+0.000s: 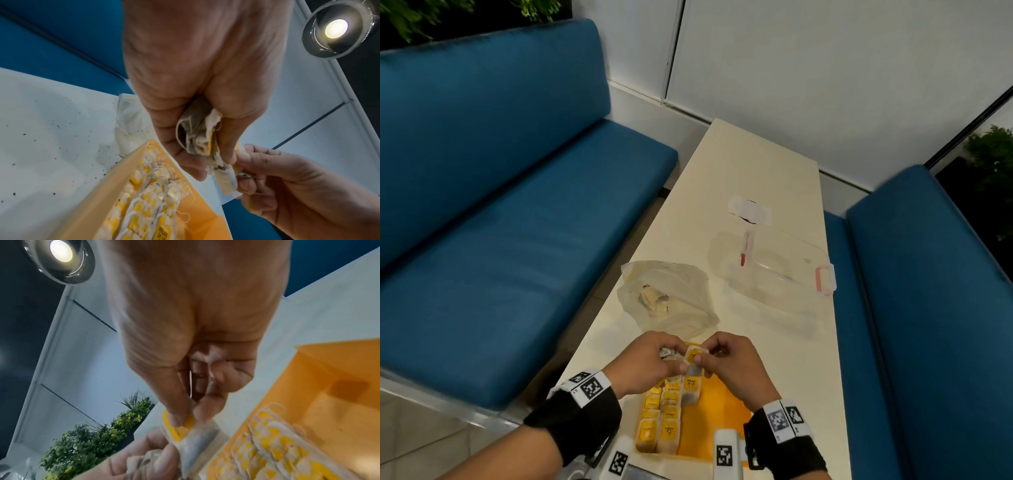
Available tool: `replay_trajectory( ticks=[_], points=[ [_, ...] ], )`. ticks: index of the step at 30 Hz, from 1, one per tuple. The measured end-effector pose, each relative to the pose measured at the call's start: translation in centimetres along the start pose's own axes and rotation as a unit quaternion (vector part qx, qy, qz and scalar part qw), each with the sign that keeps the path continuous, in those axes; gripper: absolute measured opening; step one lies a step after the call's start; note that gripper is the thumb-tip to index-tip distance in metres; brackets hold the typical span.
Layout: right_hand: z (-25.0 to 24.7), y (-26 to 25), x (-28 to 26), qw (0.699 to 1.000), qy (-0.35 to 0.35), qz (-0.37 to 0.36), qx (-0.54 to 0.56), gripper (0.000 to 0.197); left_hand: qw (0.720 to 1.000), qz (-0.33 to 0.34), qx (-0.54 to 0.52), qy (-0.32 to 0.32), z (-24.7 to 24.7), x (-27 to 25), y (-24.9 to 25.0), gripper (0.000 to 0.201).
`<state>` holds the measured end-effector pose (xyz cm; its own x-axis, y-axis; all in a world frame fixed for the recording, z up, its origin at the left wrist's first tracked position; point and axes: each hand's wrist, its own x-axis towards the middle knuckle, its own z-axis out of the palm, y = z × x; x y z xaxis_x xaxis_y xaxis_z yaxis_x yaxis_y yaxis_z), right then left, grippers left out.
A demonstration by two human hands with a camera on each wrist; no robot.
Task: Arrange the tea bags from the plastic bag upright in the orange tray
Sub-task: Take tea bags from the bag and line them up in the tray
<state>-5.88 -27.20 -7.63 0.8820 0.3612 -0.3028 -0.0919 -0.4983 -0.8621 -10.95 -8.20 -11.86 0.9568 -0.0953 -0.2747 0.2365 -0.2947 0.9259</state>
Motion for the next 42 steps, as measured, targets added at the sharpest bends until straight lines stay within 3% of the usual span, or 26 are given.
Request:
replay_trajectory(
  ticks=[8,13,22,31,42],
  points=[
    [0.8,2.4,-1.1,0.992,-0.006,0.054,0.116,0.006,0.998,-0.031,-0.048,0.009,0.0,-0.2,-0.6,0.012],
    [-0.1,4.5,-1.0,0.995,0.016,0.091,0.048,0.006,0.995,-0.043,-0.081,0.034,0.0,-0.4,-1.6,0.021],
    [1.8,8.4,-1.6,0.972,-0.060,0.229,-0.014,0.015,0.991,-0.063,-0.104,0.047,0.6,-0.8,-3.4,0.017],
    [3.7,8.9,-1.0,0.977,-0.023,0.213,-0.004,0.009,0.983,-0.079,-0.159,0.041,0.5,-1.1,-3.8,0.012],
    [4.8,8.8,-0.1,0.979,0.040,0.188,-0.065,0.011,0.984,-0.096,-0.142,0.044,0.3,-1.4,-3.2,0.011]
  ],
)
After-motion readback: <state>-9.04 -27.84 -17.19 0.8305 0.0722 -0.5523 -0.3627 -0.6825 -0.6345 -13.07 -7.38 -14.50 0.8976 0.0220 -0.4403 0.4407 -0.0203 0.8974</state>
